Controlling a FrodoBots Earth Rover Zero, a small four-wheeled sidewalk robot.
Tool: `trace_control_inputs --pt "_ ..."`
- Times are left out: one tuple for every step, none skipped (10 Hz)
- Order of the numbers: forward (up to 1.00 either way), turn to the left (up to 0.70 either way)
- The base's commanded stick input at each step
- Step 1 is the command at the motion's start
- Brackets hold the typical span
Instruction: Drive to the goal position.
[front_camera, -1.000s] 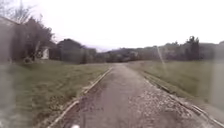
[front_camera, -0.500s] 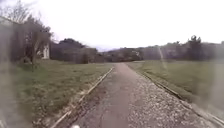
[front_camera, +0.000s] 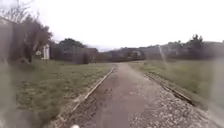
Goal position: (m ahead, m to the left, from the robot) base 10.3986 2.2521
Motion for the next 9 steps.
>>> trace_control_inputs --pt "0.7 -0.35" --pt "0.7 -0.03" --pt "0.7 0.0" --pt "0.7 0.0" --pt "0.7 0.0" --pt "0.7 0.0" --pt "0.7 0.0" --pt "0.7 0.0" --pt "0.7 0.0"
